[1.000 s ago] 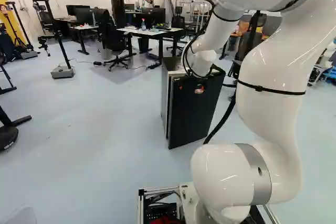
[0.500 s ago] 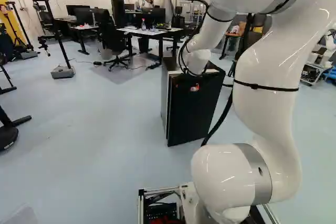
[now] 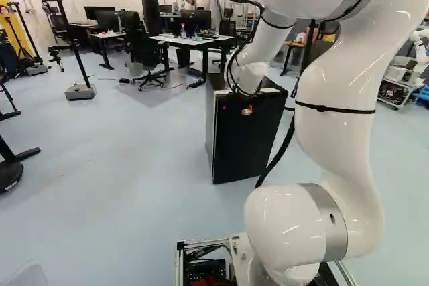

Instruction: Grab a drink from the fridge

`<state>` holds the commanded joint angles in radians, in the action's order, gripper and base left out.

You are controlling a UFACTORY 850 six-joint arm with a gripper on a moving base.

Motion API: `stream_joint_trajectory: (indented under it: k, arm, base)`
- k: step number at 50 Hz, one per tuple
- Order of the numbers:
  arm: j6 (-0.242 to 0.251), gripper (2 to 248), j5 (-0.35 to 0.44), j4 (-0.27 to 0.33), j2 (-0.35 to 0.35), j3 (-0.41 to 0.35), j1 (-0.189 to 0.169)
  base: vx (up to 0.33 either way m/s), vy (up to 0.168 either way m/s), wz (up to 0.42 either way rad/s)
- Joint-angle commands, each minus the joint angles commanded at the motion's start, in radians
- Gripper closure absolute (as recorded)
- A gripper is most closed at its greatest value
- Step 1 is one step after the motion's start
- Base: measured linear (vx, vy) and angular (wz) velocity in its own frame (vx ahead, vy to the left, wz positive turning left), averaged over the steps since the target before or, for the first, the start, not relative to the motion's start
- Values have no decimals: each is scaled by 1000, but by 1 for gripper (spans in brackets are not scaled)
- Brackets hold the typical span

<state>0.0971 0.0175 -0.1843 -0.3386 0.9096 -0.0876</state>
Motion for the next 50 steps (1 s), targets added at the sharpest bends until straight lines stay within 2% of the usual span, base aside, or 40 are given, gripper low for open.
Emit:
stream_joint_trajectory:
  k: [50]
  arm:
    - [0,3,67,0,-37,47,3]
  base:
    - [0,0,0]
